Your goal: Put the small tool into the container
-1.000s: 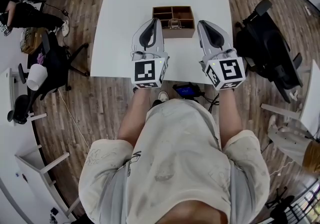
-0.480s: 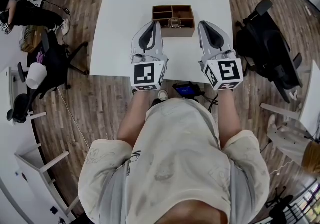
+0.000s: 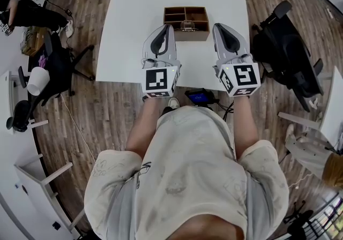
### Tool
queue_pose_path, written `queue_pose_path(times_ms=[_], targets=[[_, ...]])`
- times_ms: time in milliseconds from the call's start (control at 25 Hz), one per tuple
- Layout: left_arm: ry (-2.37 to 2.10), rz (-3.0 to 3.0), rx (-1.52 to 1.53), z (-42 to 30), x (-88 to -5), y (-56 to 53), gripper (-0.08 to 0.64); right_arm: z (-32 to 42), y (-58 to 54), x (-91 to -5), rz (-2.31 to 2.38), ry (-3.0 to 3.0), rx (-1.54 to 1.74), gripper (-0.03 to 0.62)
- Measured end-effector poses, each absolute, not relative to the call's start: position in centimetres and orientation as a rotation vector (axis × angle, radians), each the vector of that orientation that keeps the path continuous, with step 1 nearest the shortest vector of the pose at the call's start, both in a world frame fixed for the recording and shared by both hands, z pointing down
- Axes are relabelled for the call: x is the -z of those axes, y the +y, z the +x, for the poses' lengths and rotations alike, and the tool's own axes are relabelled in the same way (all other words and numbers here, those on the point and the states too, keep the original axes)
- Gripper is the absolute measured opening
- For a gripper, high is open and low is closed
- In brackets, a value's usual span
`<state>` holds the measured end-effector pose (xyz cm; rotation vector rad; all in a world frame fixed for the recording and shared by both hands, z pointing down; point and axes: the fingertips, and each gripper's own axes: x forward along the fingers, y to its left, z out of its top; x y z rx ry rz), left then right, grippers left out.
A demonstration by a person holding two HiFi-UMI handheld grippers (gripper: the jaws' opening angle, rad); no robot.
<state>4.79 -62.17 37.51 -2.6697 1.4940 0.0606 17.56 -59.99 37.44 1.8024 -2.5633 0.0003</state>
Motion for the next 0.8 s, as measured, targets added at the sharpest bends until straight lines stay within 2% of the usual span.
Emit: queue_pose_path(times_ms=[800], targets=[[1.49,-2.68,-0.053,4.9,-38.1,-63.1,0.011,18.2,-61.0,-37.6,1.832,-2.565,-0.026,0.005]])
